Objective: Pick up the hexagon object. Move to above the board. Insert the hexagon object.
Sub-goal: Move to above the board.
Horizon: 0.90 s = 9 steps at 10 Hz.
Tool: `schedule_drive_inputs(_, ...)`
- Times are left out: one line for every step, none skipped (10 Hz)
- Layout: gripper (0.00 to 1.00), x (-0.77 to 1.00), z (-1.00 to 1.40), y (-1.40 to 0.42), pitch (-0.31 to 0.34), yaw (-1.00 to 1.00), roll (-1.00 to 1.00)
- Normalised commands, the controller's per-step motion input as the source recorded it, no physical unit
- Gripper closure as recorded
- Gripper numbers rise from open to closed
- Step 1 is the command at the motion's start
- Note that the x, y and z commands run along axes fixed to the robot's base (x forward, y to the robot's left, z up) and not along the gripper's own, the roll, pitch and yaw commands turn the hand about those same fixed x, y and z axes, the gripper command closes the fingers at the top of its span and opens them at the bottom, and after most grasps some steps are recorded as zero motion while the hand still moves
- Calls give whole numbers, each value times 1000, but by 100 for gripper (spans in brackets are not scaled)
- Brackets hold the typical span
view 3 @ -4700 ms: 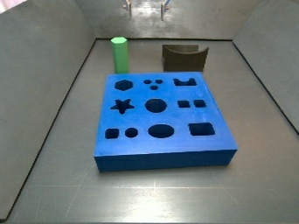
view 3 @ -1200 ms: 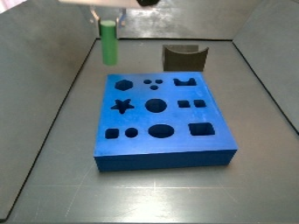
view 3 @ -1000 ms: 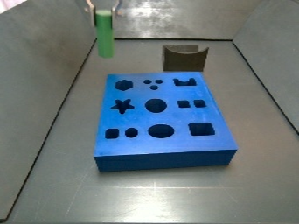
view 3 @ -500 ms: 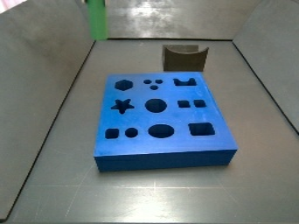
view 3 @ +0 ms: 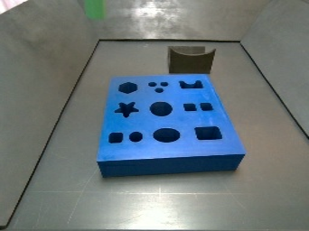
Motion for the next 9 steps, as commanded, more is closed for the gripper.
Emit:
schedule_drive_inputs(100,-5,758,-61,75,34,-19)
schedule_drive_inputs(100,2,607,-49,75,35,-18)
schedule_drive_inputs(100,5,506,-42,77,33,-19)
schedule_drive_inputs(100,7,308,-31,78,30,-21)
schedule_drive_inputs(100,717,141,-1000,-169,-409,110)
schedule_drive_inputs(100,730,98,-1000,-139,-378,134)
schedule_drive_inputs(100,772,88,-1000,-35,-239,109)
schedule_drive_inputs(100,808,107,-1000,15,-135,50)
schedule_drive_inputs(100,792,102,-1000,36,-58,47)
